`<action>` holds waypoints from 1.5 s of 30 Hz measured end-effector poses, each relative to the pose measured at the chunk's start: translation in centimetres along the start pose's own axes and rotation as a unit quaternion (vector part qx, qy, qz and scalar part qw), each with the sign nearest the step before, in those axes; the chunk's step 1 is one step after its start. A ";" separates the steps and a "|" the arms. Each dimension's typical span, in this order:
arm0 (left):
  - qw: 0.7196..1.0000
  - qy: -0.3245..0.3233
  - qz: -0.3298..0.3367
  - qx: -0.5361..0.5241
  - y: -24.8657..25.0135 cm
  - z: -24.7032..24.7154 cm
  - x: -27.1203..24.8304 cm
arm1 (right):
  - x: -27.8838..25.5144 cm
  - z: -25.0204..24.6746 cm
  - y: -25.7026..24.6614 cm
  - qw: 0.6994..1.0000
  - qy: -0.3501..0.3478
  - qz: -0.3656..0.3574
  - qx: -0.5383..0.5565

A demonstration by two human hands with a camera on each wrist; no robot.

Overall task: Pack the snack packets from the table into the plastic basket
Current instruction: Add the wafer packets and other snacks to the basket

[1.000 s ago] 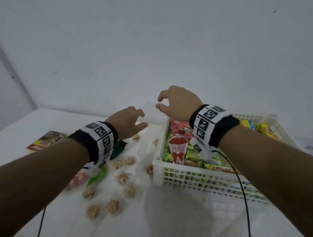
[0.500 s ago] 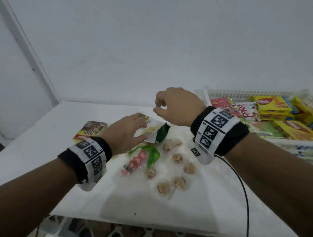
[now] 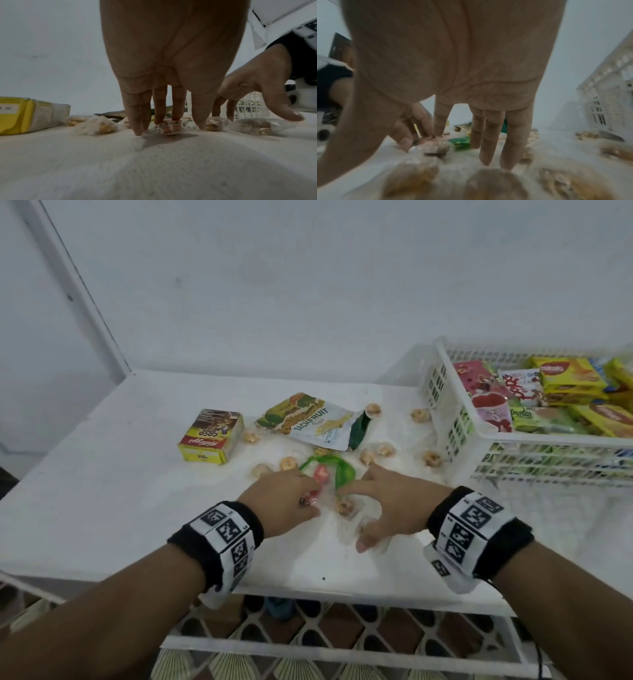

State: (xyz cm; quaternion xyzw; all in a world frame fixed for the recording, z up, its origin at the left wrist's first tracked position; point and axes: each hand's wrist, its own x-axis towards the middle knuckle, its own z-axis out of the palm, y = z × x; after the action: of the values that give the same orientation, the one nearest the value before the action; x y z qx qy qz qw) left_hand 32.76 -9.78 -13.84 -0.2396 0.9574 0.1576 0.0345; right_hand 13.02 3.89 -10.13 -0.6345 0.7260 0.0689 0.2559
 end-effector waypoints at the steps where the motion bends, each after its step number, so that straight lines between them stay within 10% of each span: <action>1: 1.000 -0.001 -0.001 0.010 0.1 0.0 0.1 | -0.1 0.3 0.1 1.000 -0.005 -0.004 -0.003; 20: 0.997 0.020 -0.056 0.048 1.9 -0.2 -0.1 | 1.0 1.6 5.2 0.988 0.131 -0.048 -0.066; 27: 0.998 0.025 -0.050 0.041 2.2 0.0 -0.4 | 0.8 2.3 3.1 0.974 0.124 -0.182 -0.050; 35: 0.988 0.093 -0.097 -0.074 1.1 -0.3 -0.2 | 1.5 1.0 3.5 0.982 0.132 -0.128 -0.046; 45: 0.976 0.008 -0.205 -0.070 1.7 -0.7 1.2 | 0.8 -0.6 2.7 0.970 0.236 -0.055 0.008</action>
State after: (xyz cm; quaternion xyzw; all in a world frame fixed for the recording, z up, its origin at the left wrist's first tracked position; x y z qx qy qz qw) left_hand 30.90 -9.18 -12.85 -0.4337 0.8749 0.2115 0.0420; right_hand 10.20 3.42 -10.62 -0.6696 0.7305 -0.1030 0.0859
